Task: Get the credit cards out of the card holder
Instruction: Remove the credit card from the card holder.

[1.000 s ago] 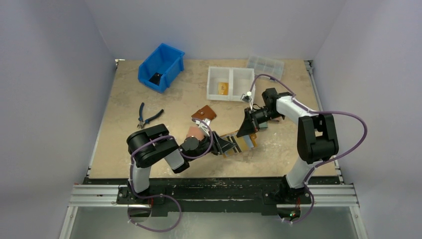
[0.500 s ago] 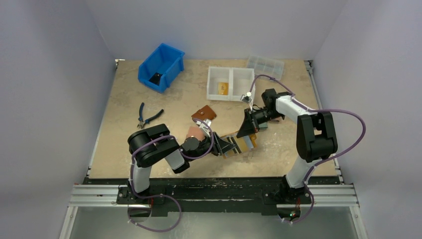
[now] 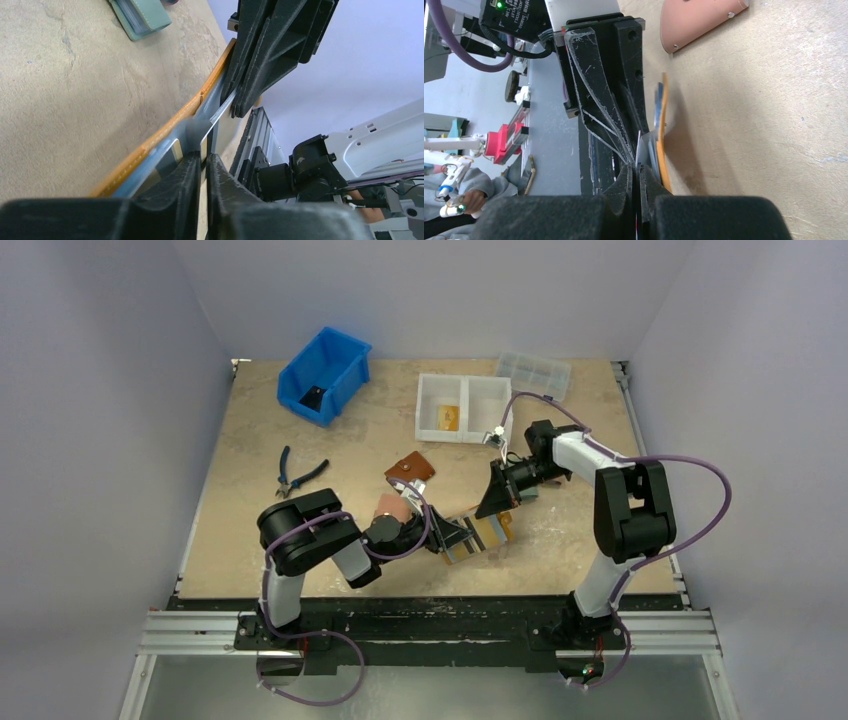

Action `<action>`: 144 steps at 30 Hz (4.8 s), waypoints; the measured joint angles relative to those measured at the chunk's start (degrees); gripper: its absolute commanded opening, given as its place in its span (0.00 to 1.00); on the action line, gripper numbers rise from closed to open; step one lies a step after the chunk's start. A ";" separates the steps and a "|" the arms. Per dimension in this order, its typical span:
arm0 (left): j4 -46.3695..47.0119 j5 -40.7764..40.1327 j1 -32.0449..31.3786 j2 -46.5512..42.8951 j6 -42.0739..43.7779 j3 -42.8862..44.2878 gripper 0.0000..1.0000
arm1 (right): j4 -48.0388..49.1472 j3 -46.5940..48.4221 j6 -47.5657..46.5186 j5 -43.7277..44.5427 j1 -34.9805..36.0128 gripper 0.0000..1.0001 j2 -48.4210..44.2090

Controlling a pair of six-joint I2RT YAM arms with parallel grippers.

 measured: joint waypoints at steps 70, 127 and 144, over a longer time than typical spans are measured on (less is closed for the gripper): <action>-43.47 -3.65 -4.07 -36.92 29.92 -2.89 0.00 | 3.65 -8.00 -22.93 7.19 0.04 0.74 -22.88; -57.46 -26.40 -19.69 -32.92 43.56 6.99 0.69 | -9.05 -9.88 -47.47 6.27 8.33 0.00 -20.37; -30.62 -16.52 -2.82 -41.16 -3.04 -12.52 0.99 | -9.38 -7.21 -42.07 6.69 4.44 0.00 -21.24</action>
